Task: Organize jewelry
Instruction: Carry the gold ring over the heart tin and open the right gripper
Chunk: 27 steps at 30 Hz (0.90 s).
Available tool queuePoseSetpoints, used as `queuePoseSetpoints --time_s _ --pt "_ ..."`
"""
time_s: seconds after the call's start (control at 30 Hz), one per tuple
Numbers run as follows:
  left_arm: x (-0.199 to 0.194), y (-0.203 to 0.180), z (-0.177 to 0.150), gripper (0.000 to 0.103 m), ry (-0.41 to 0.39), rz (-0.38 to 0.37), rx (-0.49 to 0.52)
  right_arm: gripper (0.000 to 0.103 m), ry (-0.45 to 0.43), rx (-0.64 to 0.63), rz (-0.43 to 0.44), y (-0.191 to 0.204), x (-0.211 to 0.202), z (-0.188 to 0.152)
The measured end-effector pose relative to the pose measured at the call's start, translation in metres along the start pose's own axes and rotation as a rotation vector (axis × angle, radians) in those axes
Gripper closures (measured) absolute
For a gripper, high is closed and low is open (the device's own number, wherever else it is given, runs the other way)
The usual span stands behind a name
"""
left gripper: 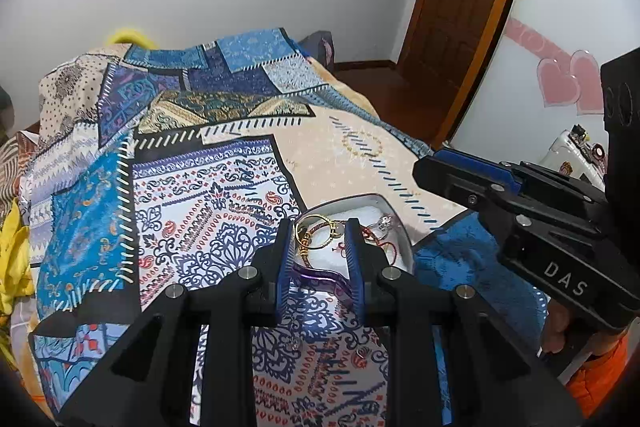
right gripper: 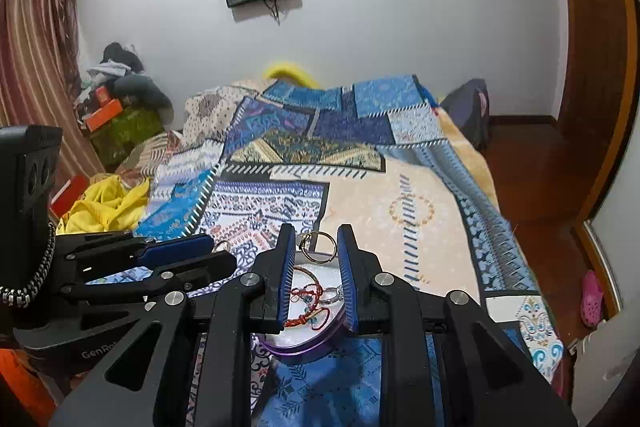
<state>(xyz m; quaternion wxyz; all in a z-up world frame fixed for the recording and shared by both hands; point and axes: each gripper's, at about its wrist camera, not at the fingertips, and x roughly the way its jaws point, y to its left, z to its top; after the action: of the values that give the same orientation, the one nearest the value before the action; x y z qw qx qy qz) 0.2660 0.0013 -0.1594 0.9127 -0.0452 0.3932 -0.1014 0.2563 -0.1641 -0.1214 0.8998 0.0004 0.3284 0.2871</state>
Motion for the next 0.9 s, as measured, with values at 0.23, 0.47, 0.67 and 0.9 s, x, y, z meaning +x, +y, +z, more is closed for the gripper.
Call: queuePoseSetpoints --time_s 0.23,0.47,0.67,0.9 --pt "0.023 0.003 -0.003 0.078 0.056 -0.010 0.001 0.083 0.061 0.027 0.032 -0.009 0.018 -0.002" --pt "0.037 0.003 -0.001 0.078 0.088 -0.014 0.002 0.083 0.113 0.004 0.034 -0.011 0.030 -0.003" --pt "0.043 0.001 0.000 0.078 0.107 -0.022 0.016 0.083 0.144 0.015 0.042 -0.015 0.035 -0.003" --pt "0.043 0.005 0.000 0.079 0.111 -0.023 0.003 0.083 0.185 0.014 0.045 -0.015 0.041 -0.002"
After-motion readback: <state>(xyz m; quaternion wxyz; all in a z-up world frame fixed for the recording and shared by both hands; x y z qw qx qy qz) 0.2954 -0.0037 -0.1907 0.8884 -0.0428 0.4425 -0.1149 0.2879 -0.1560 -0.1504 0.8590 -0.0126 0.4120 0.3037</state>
